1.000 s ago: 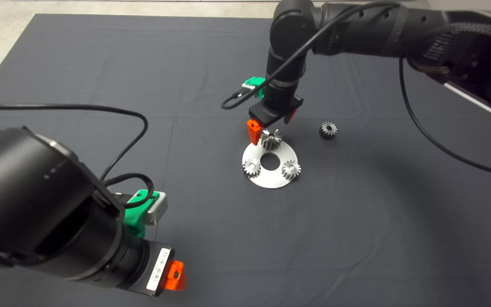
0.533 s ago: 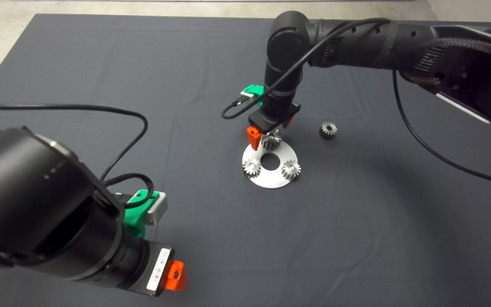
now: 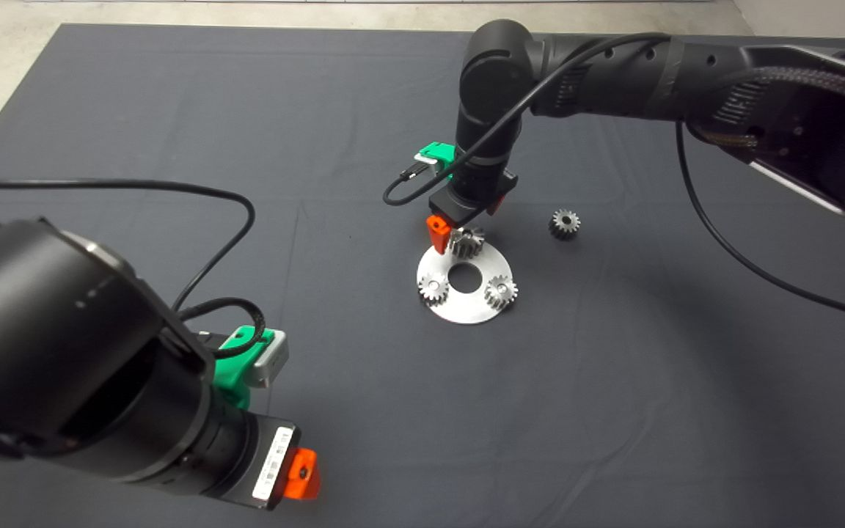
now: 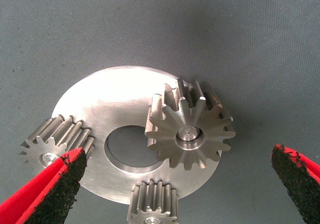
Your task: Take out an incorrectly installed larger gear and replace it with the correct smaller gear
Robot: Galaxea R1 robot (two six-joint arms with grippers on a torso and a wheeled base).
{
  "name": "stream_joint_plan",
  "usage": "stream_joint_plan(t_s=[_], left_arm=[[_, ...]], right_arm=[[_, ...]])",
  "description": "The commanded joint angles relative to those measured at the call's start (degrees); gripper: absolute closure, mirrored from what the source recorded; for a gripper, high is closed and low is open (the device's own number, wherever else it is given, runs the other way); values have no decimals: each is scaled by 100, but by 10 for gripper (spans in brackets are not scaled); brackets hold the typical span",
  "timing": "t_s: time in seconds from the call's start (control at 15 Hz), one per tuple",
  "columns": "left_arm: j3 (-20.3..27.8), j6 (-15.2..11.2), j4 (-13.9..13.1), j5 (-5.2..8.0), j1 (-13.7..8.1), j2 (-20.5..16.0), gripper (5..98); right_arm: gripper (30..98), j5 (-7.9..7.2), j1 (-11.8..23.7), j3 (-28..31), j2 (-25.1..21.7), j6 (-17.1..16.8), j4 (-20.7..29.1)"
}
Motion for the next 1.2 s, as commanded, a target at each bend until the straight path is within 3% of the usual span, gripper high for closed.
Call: stream_joint_plan(t_s=[0.0,1.13], left_arm=[[92,-36,-85,-4,-101,8,55],[92,-36,-93,-13,-105,16,55]], right_arm=[[308,-580,130,-196,1,-77,-239],[308,-562,-72,-258,-8,-95,-222]])
